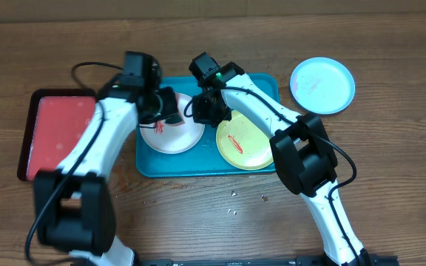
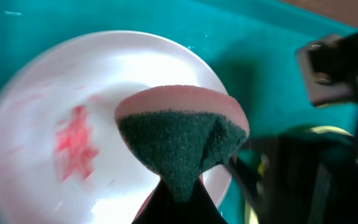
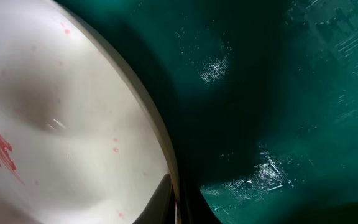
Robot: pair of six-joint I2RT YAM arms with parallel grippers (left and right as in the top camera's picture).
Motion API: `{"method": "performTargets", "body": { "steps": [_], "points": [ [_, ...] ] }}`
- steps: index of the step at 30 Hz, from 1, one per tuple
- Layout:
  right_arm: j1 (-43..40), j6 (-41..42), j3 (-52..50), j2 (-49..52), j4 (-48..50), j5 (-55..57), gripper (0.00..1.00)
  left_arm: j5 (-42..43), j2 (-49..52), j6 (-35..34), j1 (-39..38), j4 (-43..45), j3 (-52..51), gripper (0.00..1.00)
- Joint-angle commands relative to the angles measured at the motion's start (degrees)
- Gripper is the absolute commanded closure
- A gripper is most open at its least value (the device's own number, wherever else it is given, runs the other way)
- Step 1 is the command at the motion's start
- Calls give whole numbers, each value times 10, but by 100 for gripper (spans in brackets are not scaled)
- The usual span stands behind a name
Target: Clean dirty plates on tray and stack at the side
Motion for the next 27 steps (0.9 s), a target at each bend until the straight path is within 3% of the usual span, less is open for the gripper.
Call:
{"method": "performTargets", "body": {
  "steps": [1,10,23,27],
  "points": [
    [2,5,-10,19,0,9,96,6,57,-22,-14,27,-4,96],
    [2,5,-10,19,0,32,96,-29,106,-42,1,33,-3,96],
    [2,5,-10,19,-3,32,96,-328,109,-27,2,-94,23,96],
    [2,5,-10,19,-1,32,96,-309,104,-27,2,-129,74,96]
  ]
}}
